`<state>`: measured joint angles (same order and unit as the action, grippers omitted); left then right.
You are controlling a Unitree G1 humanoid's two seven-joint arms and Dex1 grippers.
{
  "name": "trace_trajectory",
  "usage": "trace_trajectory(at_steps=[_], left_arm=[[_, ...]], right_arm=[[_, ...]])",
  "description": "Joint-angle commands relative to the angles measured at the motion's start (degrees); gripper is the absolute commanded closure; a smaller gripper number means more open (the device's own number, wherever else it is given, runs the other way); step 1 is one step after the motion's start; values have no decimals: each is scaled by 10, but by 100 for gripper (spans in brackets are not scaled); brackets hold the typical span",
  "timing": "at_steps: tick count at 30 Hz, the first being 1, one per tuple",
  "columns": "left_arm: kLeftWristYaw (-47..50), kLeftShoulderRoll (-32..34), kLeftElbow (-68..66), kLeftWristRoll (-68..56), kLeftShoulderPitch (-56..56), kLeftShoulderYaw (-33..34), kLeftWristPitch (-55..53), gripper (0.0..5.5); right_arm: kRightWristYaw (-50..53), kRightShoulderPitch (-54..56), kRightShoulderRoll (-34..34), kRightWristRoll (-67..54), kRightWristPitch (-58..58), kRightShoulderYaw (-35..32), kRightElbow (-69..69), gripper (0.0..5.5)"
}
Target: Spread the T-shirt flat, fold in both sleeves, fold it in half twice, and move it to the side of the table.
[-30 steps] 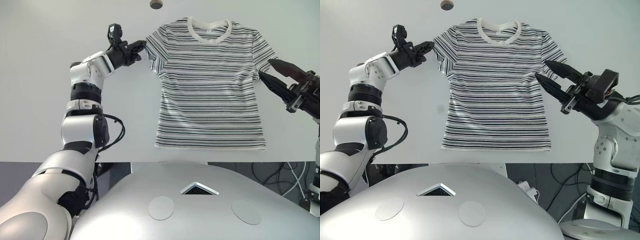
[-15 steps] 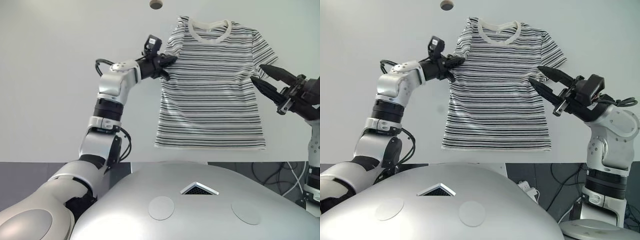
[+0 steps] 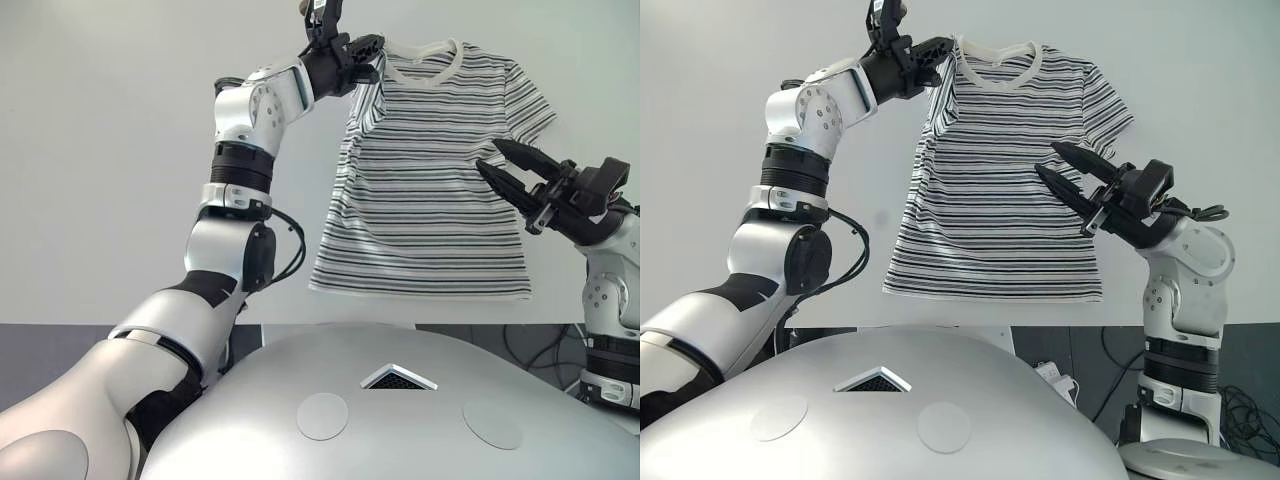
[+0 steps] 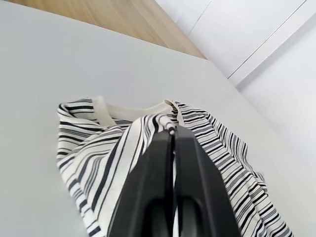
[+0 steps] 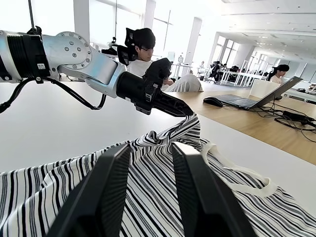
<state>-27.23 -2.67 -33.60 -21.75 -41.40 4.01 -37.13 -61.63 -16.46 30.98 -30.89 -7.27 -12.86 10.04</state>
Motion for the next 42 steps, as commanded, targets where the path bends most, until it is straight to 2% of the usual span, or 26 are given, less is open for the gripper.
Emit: trace_trajectory(at_steps=[1,4,6,10,13,16,21,24,28,32,35,42], left_arm=[[-19,8,-14,51,24,-62,16,549],[-18,26,-47,98,39,-101,46,549],[-6,35,-76,125,40,-114,66,519],[-16,38,-64,120,42,-98,86,477],[-118,60,116,50,103,-98,56,477],[-219,125,327,-5,200,-129,45,477],[-297,231,467,14,315,-165,112,477],[-286,284,462,88,365,-172,222,477],[-302,340,472,111,442,-158,318,477],[-290,347,483,101,478,-146,338,477],[-279,339,474,103,482,-147,342,477],[-274,338,485,104,488,-160,349,477]], right_arm=[[5,-1,1,12,-4,4,-3,390],[8,3,-2,16,-6,8,-8,390],[9,5,-3,18,-7,10,-12,390],[16,4,-5,18,-6,8,-14,390],[23,10,-4,10,0,-6,-45,390],[41,20,0,21,2,-19,-81,390],[161,113,25,37,47,-85,-226,390],[223,152,48,112,53,-65,-277,390],[264,166,84,129,203,-56,-273,390],[228,157,116,123,348,-22,-244,390],[202,164,115,92,418,-23,-228,390],[252,341,93,83,430,-63,-438,390]])
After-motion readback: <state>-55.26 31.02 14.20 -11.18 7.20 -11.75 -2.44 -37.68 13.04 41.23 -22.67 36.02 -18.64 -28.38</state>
